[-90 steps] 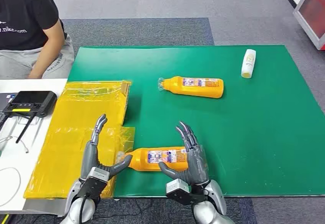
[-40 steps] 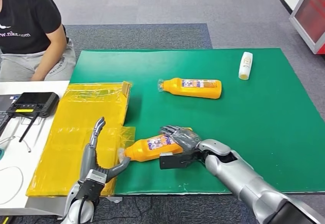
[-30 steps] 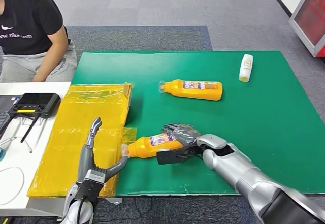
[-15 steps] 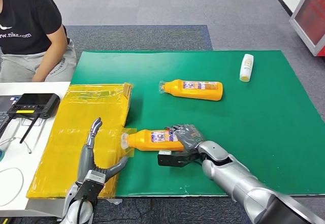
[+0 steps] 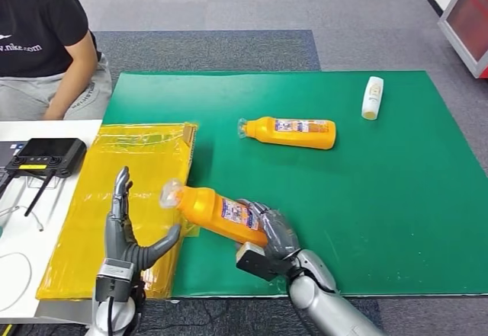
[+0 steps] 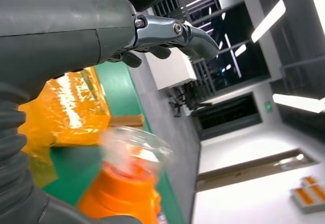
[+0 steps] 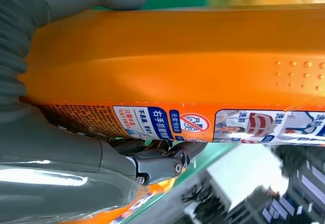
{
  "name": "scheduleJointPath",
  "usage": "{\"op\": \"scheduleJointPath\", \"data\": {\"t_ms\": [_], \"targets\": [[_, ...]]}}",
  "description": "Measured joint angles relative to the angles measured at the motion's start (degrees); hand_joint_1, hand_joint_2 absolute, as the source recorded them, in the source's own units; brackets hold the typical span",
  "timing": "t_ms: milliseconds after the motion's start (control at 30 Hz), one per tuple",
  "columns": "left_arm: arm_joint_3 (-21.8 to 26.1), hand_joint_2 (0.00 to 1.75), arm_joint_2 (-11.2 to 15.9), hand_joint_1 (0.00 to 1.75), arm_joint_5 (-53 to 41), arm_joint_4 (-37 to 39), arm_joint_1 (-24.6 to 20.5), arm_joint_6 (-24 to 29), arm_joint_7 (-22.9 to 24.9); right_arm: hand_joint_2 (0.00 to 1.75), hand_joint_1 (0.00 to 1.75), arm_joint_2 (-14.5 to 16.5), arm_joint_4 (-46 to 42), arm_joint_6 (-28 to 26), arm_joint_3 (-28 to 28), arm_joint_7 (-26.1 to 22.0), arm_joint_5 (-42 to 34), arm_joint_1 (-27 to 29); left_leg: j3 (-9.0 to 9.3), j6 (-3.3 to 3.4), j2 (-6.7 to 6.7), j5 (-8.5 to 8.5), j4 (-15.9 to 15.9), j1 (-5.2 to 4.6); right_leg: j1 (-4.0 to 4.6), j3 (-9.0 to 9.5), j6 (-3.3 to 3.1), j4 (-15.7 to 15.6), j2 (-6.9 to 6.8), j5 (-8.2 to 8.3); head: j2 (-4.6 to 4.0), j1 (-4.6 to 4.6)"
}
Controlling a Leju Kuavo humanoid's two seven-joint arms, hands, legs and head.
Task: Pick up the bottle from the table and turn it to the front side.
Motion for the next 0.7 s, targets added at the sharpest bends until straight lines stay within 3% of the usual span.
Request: {"op": "scheduleJointPath", "data": {"t_ms": [100,233,300,700], "targets": [[0.3,1.75,-0.9,0.00,4.2,-2.1,0.8,1.6,-0.8,1.75,1.75,0.8,-4.0,-0.4,-3.1,-0.7,-2.4,2.8,-0.10,0.02,0.00,-0.02,0.0,0.00,0.00,-0.10,-0.01,0.0,-0.01,-0.02,0.00,0.01],[0.5,1.75,-3.0,0.00,11.2,-6.7,2.3,9.0,-0.9,1.75,1.75,1.4,-8.4,-0.4,-6.0,-1.0,-3.9,6.3,-0.22,0.06,0.00,-0.07,0.0,-0.03,-0.03,-0.19,0.01,0.0,-0.07,-0.05,0.00,0.02],[0.7,1.75,-3.6,0.00,13.5,-8.2,2.8,10.1,-0.9,1.75,1.75,1.5,-10.3,-0.5,-6.9,-1.0,-4.1,7.8,-0.26,0.07,-0.01,-0.09,0.0,-0.03,-0.03,-0.22,0.02,0.0,-0.11,-0.07,0.00,0.02],[-0.9,1.75,-4.4,0.00,17.4,-6.6,2.3,0.2,-0.7,1.75,1.74,2.3,-15.1,-2.6,-7.6,-1.7,-2.5,10.3,-0.31,0.03,0.00,-0.05,0.0,-0.03,-0.04,-0.30,0.01,0.0,-0.10,-0.07,0.00,0.01]]}}
